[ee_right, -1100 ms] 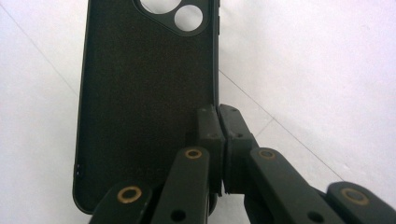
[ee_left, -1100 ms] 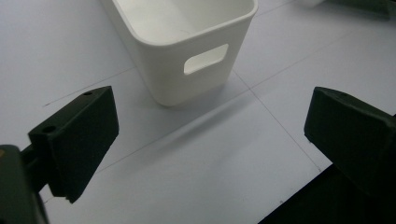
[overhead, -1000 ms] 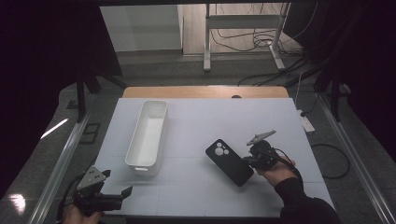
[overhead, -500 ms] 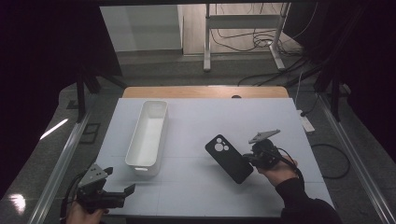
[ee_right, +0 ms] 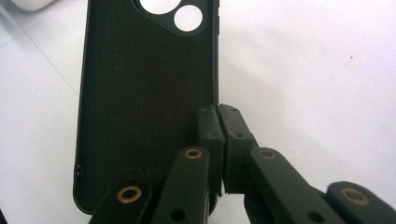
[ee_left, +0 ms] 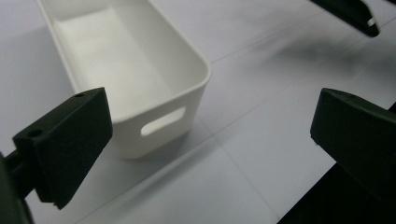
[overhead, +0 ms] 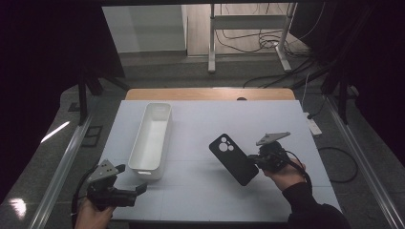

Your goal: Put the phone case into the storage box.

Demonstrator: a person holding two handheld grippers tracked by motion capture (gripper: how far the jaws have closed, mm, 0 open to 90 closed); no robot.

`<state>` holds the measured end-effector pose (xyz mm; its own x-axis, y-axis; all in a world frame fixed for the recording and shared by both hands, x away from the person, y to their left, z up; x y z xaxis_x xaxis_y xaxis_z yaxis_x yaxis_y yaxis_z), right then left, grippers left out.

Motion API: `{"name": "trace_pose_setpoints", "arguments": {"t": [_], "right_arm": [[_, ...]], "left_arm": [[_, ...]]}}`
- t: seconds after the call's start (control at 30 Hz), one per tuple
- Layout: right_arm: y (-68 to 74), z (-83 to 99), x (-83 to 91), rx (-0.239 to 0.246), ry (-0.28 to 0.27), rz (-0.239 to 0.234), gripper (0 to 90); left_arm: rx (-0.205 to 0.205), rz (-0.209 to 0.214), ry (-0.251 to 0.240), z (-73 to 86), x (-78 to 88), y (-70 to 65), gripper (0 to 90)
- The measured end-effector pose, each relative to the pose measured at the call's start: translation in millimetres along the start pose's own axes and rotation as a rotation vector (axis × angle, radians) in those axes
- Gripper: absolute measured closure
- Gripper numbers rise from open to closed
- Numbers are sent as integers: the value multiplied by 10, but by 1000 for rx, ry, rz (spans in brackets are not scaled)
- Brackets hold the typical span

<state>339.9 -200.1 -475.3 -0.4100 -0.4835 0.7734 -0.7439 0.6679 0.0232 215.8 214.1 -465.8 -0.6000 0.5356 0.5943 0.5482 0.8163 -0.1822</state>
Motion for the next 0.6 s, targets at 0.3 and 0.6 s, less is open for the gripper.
{"name": "trace_pose_setpoints", "arguments": {"t": [0.3,0.6], "right_arm": [[32,-50,53,6,-40,-2,882],[87,-98,123,19,-87,-3,882]], "left_arm": [[2,89,-34,-240,-103,-90,1],[37,182,-33,-418,-324,-170,2]]}}
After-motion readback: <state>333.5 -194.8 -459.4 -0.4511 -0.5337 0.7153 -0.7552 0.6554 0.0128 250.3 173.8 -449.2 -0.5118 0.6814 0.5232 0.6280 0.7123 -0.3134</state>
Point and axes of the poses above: each handheld gripper's, and its own axes: x roughly backward along the jaws, z roughly out of its underside, y roughly to its left, the point moved 4 cm from there along -x, roughly forward along the jaws, and after that the axes turned 1 degree about x, right-handed, at the moved point
